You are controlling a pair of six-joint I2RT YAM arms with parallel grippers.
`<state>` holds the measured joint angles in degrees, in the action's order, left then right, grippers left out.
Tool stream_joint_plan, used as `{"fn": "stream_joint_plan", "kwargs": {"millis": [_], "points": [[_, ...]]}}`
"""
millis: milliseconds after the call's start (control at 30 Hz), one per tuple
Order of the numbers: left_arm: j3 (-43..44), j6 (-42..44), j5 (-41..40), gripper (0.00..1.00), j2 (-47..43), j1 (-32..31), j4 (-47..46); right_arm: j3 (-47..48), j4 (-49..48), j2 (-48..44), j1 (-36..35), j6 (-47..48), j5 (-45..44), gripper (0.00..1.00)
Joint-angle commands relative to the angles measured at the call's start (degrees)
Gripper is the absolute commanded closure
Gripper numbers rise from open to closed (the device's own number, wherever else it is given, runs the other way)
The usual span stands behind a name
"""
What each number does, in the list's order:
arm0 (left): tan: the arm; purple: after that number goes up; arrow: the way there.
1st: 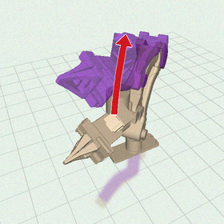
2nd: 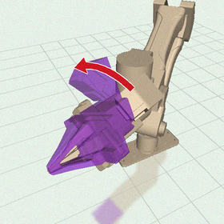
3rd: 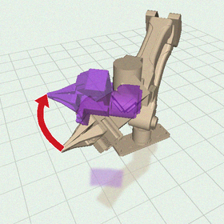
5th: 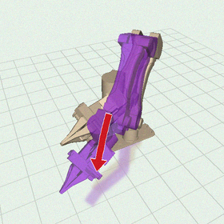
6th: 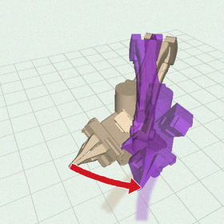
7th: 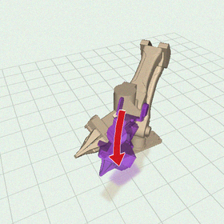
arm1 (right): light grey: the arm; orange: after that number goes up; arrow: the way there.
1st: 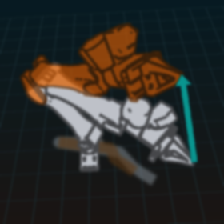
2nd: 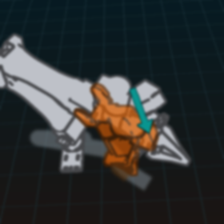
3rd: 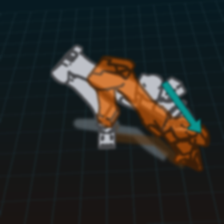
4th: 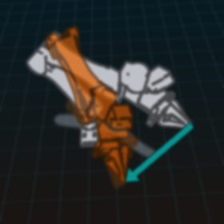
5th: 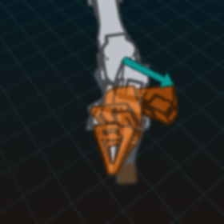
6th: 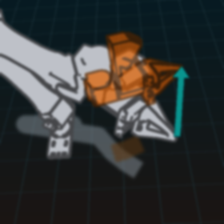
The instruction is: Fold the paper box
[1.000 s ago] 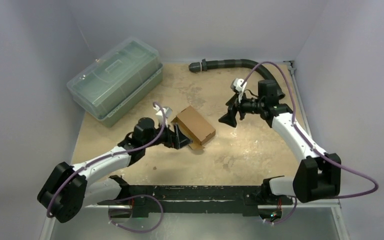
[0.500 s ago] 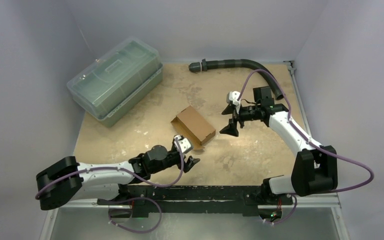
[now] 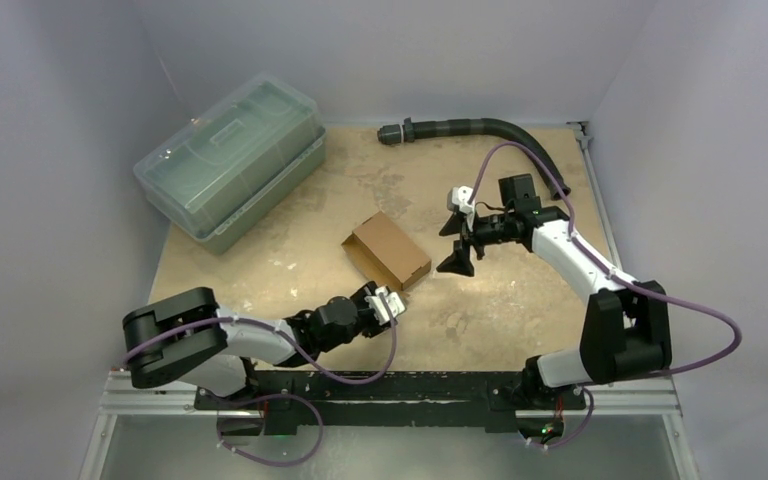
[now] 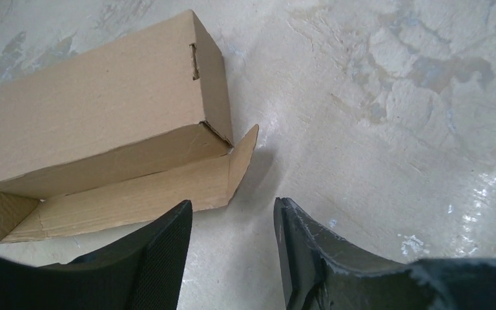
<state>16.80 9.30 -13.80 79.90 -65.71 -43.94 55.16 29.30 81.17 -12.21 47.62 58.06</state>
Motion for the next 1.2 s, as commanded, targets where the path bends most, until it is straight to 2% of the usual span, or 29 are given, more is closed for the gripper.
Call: {"fn": "stream_joint_plan", "kwargs": {"millis": [0, 633, 1167], "points": [[2.72, 3.51, -1.76, 0.53, 3.83, -0.30, -5.56, 1.41, 0.89, 0.47, -0.68, 1.14, 0.50, 0.06], [5.07, 5.04, -2.03, 0.54, 11.73, -0.29, -10.88, 2.85, 3.13, 3.01, -1.85, 2.13, 0.03, 0.08], [7.43, 5.68, -3.75, 0.61, 16.13, -0.29, -12.92, 3.86, 5.03, 4.83, -2.29, 3.33, -0.06, 0.09]]}}
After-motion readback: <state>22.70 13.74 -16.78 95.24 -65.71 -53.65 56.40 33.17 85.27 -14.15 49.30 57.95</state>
